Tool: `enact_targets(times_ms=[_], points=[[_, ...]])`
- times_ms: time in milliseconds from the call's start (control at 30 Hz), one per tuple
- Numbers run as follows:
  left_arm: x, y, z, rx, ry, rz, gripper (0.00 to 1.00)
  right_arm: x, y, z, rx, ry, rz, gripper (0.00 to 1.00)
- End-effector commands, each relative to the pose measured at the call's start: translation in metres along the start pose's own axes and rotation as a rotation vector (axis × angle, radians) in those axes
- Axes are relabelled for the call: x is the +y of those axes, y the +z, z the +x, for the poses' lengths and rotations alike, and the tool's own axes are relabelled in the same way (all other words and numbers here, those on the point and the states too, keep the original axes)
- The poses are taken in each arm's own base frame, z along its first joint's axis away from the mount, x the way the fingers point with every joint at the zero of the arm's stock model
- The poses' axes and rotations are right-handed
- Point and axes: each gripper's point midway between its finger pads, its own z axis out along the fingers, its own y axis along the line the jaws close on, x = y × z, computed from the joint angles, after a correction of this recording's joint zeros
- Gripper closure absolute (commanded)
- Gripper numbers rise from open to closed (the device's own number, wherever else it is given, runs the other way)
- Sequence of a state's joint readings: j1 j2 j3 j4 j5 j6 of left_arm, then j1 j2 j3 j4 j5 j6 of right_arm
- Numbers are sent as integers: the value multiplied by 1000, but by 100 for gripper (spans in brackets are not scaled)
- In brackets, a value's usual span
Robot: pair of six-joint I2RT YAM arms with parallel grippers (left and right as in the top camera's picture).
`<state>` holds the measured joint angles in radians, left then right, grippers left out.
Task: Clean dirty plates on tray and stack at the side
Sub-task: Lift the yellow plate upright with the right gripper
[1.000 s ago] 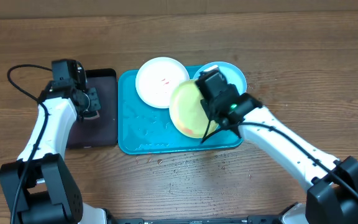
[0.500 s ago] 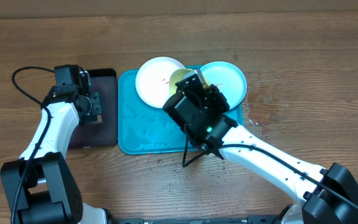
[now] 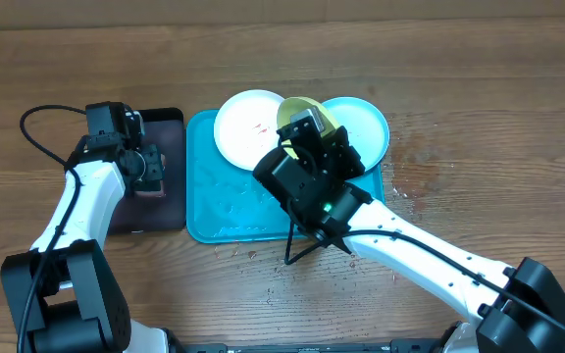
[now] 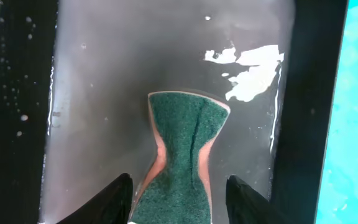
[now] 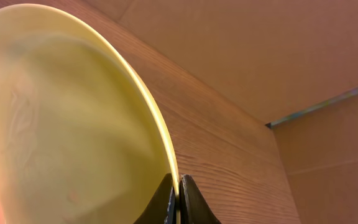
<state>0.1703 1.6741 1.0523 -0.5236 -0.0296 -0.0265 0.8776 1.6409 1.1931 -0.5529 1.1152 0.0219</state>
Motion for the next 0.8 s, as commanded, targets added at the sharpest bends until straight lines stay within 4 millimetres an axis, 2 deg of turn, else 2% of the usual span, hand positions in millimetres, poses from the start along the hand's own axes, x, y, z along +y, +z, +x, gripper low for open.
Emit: enact_targets(times_ms=[0,600,767], points=[[-5,3,4,13,-6,27,50,-11,-15,-20,-52,58,15,96],[-5,3,7,26,-7,27,49,-9,-17,-23,-63,69,10,96],[-5,3,7,26,-7,27,49,-11,-17,-25,-67,-31,24,96]])
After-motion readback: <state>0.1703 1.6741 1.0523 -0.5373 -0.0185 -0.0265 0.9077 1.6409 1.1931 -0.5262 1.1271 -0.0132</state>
